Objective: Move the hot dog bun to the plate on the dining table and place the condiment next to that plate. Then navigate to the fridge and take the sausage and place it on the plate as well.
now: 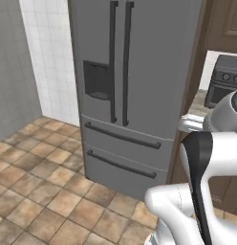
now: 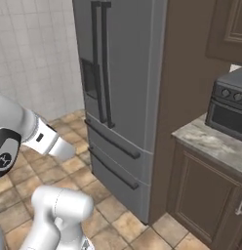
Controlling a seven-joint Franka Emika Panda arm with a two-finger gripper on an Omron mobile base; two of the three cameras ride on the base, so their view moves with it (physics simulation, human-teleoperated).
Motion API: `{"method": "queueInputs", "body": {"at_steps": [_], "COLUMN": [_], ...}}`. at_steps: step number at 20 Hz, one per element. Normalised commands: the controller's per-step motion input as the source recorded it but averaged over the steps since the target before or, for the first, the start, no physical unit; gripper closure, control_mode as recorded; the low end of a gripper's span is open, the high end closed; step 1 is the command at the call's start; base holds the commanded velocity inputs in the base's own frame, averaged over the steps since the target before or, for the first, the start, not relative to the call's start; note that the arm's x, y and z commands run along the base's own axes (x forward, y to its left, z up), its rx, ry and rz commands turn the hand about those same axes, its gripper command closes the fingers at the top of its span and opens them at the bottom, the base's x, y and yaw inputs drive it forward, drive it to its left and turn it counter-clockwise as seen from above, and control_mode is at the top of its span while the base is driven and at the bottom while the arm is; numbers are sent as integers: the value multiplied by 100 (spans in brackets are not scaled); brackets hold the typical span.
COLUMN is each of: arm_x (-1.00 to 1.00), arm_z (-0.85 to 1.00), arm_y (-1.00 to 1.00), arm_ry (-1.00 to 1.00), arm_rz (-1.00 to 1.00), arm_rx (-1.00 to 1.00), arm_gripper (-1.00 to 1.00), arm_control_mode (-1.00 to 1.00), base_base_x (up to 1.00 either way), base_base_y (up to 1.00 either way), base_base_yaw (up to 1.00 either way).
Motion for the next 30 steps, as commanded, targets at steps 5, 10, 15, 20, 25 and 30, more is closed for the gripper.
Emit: {"method": "queueInputs", "body": {"at_steps": [5,10,15,20,25,30], "arm_x": [0,0,0,0,0,0], "arm_z": [0,0,0,0,0,0], "arm_y": [0,0,0,0,0,0], "arm_ry": [0,0,0,0,0,0], "arm_rz": [0,0,0,0,0,0], "arm_rx": [0,0,0,0,0,0], "arm_gripper": [-100,-100,-100,-100,-100,-100], "arm_control_mode": [100,100,100,100,100,100], "base_base_x": [22,21,28,34,23,17], "base_base_y": [61,58,58,54,45,49], "base_base_yaw": [-25,-24,-26,-31,-32,-33]}}
